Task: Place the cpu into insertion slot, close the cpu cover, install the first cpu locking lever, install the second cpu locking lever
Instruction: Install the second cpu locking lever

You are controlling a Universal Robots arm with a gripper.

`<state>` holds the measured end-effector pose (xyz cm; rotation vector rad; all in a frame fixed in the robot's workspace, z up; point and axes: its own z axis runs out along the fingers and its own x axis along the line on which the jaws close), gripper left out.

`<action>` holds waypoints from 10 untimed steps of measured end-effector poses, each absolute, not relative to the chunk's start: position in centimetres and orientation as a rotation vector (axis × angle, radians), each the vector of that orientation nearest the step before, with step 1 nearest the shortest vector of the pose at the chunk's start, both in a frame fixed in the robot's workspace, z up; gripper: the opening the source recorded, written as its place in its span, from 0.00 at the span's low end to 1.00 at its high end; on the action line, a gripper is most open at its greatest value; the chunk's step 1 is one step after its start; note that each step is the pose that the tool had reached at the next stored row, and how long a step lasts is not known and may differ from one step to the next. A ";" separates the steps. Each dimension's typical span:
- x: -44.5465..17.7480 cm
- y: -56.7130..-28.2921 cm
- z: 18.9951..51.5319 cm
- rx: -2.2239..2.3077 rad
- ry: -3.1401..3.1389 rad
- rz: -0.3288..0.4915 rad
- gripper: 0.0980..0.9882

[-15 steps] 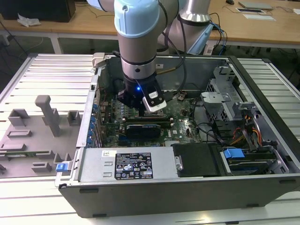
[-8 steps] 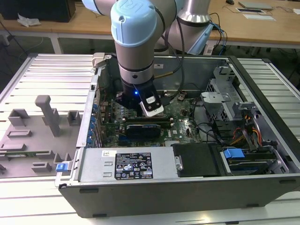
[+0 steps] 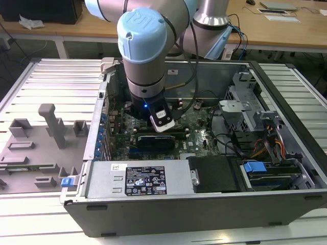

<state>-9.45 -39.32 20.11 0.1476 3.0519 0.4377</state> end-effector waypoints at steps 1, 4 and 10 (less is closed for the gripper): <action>-9.5 -39.3 20.0 0.147 3.051 0.441 0.01; -9.6 -39.3 20.0 0.147 3.052 0.442 0.01; -9.6 -39.3 22.2 0.147 3.052 0.442 0.01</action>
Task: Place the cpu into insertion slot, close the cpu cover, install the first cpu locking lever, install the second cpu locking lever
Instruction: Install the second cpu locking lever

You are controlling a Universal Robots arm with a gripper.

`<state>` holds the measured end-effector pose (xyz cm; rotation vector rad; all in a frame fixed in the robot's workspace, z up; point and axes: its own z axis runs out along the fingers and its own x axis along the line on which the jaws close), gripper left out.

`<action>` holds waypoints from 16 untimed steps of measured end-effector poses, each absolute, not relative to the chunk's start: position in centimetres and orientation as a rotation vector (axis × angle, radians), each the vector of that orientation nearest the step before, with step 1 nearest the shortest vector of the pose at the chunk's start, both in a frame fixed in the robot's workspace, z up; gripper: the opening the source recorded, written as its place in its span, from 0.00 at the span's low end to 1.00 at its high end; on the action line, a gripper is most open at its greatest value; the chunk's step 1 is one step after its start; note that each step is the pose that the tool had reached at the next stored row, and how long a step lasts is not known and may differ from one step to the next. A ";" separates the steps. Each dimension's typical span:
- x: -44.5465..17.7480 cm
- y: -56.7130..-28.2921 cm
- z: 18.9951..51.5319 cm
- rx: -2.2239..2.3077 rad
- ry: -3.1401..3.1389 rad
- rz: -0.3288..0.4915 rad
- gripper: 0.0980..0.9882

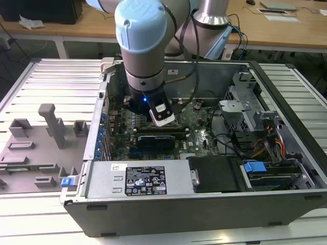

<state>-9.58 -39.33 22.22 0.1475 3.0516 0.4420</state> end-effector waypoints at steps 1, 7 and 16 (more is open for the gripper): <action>-9.6 -39.3 22.6 0.147 3.052 0.442 0.01; -9.6 -39.3 24.9 0.147 3.054 0.424 0.01; -9.2 -39.3 25.9 0.148 3.063 0.344 0.01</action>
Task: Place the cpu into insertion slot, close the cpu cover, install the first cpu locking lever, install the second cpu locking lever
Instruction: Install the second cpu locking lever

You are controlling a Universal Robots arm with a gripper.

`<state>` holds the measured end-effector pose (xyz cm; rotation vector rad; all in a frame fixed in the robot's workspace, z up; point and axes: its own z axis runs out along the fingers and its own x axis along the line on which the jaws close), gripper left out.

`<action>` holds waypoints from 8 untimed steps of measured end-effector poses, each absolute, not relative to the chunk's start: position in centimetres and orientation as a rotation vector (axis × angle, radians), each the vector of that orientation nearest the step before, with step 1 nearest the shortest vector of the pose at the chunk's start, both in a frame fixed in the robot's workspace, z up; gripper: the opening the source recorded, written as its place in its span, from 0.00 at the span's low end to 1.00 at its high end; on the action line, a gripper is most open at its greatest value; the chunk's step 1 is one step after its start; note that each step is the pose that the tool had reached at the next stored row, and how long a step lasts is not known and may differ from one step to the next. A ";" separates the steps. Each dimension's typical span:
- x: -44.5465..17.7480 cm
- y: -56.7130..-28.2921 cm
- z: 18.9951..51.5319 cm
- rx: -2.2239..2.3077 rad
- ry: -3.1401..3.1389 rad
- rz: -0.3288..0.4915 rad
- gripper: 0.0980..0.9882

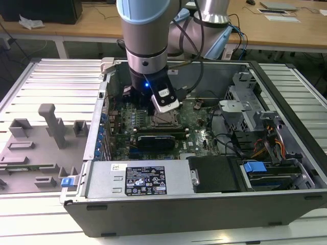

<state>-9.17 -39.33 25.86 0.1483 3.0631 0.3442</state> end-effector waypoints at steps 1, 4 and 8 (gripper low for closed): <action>-9.1 -39.3 25.8 0.148 3.064 0.343 0.01; -8.5 -39.5 25.9 0.153 3.069 0.342 0.01; -7.6 -39.9 25.7 0.157 3.074 0.342 0.01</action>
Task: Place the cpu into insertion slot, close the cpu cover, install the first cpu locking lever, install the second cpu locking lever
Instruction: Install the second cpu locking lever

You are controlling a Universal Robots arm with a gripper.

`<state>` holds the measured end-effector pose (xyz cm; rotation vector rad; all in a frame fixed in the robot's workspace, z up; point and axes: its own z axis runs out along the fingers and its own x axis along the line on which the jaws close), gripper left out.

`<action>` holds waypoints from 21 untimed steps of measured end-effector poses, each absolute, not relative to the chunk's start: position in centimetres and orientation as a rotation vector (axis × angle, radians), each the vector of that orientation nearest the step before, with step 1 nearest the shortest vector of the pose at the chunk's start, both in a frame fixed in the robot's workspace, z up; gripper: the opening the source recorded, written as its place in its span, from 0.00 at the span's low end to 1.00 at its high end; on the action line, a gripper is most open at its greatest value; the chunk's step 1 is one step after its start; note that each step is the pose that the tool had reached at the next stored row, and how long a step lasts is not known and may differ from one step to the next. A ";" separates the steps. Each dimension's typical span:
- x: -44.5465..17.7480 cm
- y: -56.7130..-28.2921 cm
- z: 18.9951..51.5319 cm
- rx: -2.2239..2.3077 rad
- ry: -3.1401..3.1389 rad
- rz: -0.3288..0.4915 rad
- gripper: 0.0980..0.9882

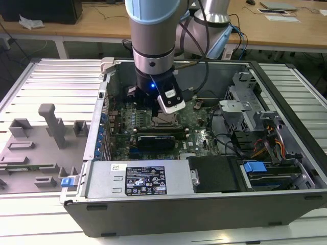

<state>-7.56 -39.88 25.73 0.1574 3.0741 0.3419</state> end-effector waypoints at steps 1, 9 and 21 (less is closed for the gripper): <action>-7.2 -40.0 25.4 0.159 3.076 0.342 0.01; -7.0 -40.0 23.9 0.159 3.078 0.350 0.01; -8.7 -40.0 21.7 0.160 3.074 0.394 0.01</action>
